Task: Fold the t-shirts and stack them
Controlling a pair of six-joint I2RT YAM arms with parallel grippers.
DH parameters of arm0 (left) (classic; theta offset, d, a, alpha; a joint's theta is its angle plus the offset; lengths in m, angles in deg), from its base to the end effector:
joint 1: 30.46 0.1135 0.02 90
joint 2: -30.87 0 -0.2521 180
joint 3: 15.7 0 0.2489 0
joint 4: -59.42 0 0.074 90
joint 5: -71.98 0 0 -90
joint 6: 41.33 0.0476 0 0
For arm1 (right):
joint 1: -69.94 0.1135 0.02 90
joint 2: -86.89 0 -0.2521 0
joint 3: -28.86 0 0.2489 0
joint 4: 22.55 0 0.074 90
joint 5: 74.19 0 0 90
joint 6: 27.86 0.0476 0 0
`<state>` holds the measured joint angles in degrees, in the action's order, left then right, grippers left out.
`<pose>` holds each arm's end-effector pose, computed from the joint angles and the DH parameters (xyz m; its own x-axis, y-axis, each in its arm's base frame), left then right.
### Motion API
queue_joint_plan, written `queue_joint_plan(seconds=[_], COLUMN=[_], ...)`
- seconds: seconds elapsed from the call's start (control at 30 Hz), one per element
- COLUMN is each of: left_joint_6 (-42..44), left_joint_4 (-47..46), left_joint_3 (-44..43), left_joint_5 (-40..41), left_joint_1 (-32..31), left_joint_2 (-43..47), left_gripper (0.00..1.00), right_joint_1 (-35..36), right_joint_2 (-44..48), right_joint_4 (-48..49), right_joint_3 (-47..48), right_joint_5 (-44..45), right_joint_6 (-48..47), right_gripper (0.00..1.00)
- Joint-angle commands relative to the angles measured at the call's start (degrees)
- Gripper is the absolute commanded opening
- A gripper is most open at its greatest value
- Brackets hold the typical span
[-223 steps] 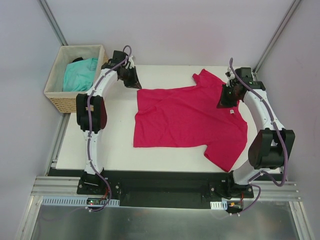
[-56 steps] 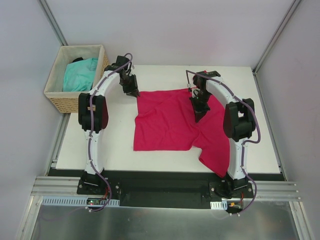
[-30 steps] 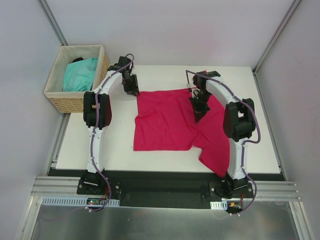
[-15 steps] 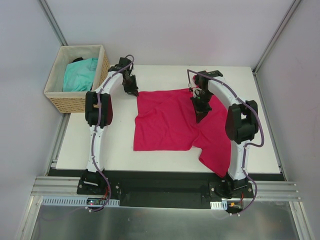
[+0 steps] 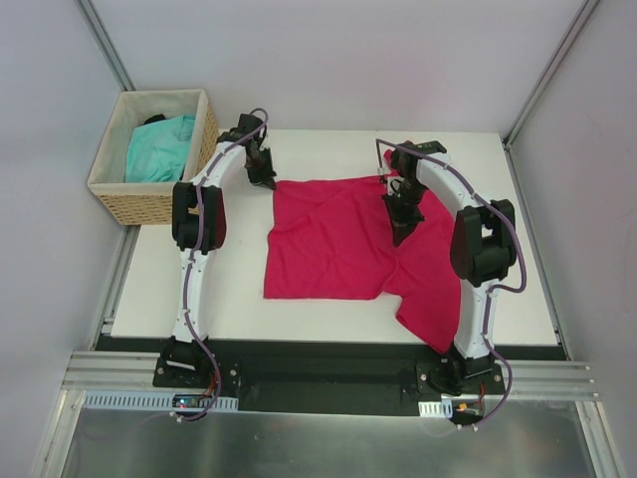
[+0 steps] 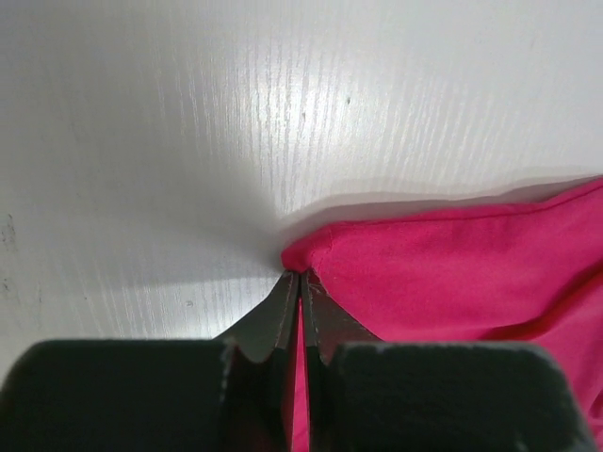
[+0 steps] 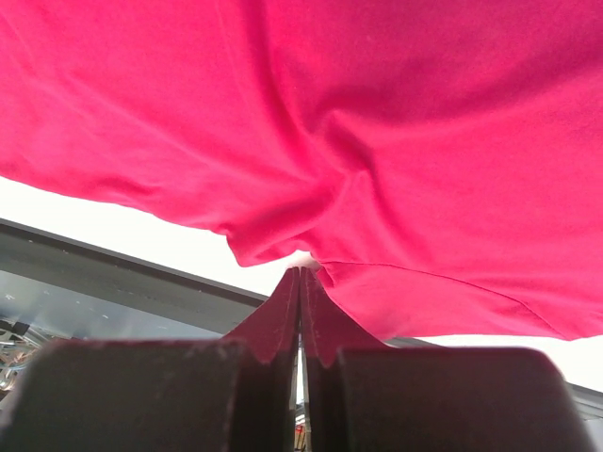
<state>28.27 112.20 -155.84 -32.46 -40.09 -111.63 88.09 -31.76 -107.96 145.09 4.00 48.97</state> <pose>0.5278 -0.1016 0.1582 -0.8637 -0.1958 -0.4644 0.0016 0.9204 -0.3910 0.3715 0.1320 0.2037 -0.8534 -0.5145 -0.0835 -0.5204 0.8324 0.1905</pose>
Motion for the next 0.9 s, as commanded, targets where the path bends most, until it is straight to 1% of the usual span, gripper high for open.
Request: queue_joint_plan(seconds=[0.0,0.2,0.37,0.57,0.73,0.87], left_joint_6=[-2.1,-4.2,-4.5,-4.8,-5.1,-5.7], left_joint_4=[-2.3,-3.7,-4.0,-4.3,-4.6,-5.3], left_joint_3=[-4.0,-7.2,-5.9,-4.9,-4.5,-3.6], left_joint_5=[1.3,0.9,2.3,2.0,3.6,6.6], left_joint_1=[1.3,1.7,1.7,1.7,1.8,2.2], left_joint_2=[-0.6,-2.3,-1.9,-1.6,-1.3,-0.1], left_gripper=[0.00,0.00,0.00,0.00,0.00,0.00], right_joint_1=[-0.3,-0.4,-0.6,-0.9,-1.0,-1.1], right_joint_2=[3.6,4.0,4.5,4.1,4.0,4.1], right_joint_4=[-2.4,-2.5,-2.5,-2.5,-2.6,-2.8], right_joint_3=[-0.2,-0.9,-2.1,-1.6,-1.6,-1.0], right_joint_5=[-0.7,-0.4,-0.1,-0.3,-0.1,0.9], right_joint_6=[-0.6,-0.6,-0.7,-0.7,-0.6,-0.5], right_gripper=[0.01,0.01,0.01,0.01,0.01,0.01])
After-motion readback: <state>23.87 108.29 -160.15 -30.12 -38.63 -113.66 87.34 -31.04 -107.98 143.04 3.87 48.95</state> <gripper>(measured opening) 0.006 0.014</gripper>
